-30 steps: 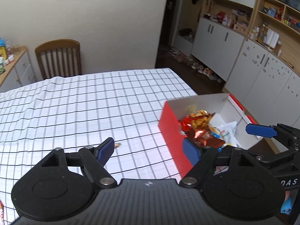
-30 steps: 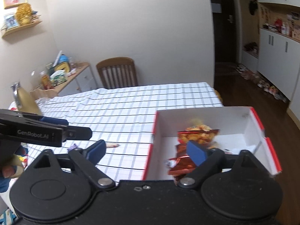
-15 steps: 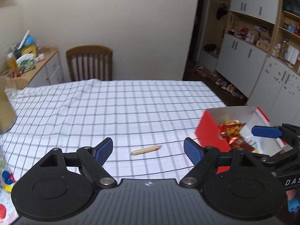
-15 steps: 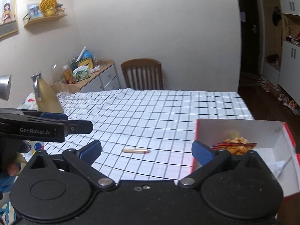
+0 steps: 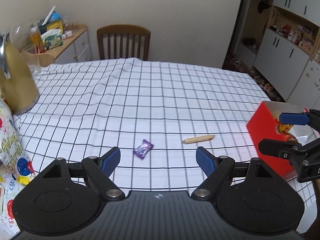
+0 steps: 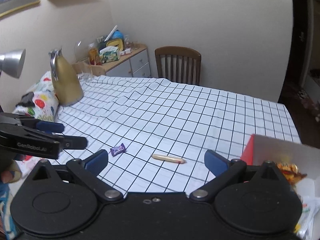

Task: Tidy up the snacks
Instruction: 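Move both open grippers away from the box toward the remaining snacks, then grasp the tan sausage stick with the right gripper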

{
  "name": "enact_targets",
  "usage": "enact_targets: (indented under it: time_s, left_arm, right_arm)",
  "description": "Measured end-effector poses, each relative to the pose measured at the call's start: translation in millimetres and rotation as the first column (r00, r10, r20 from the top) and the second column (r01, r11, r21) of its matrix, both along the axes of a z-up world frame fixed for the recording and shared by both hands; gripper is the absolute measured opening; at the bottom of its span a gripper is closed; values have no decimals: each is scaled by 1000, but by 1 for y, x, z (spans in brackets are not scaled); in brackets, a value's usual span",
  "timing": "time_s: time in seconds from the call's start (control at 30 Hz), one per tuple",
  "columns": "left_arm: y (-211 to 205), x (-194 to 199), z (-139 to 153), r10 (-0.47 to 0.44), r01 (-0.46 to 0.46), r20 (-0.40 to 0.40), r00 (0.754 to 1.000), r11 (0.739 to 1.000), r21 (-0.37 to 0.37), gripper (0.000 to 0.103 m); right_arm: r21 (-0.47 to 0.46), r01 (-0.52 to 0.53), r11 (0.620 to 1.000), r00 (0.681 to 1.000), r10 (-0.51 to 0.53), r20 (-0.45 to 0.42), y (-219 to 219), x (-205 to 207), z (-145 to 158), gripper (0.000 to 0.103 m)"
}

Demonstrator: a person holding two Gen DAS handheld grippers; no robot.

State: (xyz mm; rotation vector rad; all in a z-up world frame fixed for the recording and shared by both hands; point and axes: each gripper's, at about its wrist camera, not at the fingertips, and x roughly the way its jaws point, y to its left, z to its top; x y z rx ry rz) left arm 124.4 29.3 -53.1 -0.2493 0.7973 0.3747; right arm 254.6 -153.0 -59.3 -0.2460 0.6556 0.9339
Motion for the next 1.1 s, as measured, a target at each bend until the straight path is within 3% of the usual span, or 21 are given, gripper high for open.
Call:
enact_targets:
  time_s: [0.63,0.83,1.1]
  left_arm:
    - [33,35,-56,-70,69,-133,989,998,-10,83]
    - [39,48,-78,-138,143,-173,975,990,19,83]
    - [51,68,-94,-242,251,-189,952,968,27,83]
  right_arm:
    - [-180,-132,975,991,131,-18,65,48,-50,96]
    - [-253,-180,951,984,176,-37,82,67,-71,93]
    - [-351,-296,888,954,295,-59,105,78,-95,74]
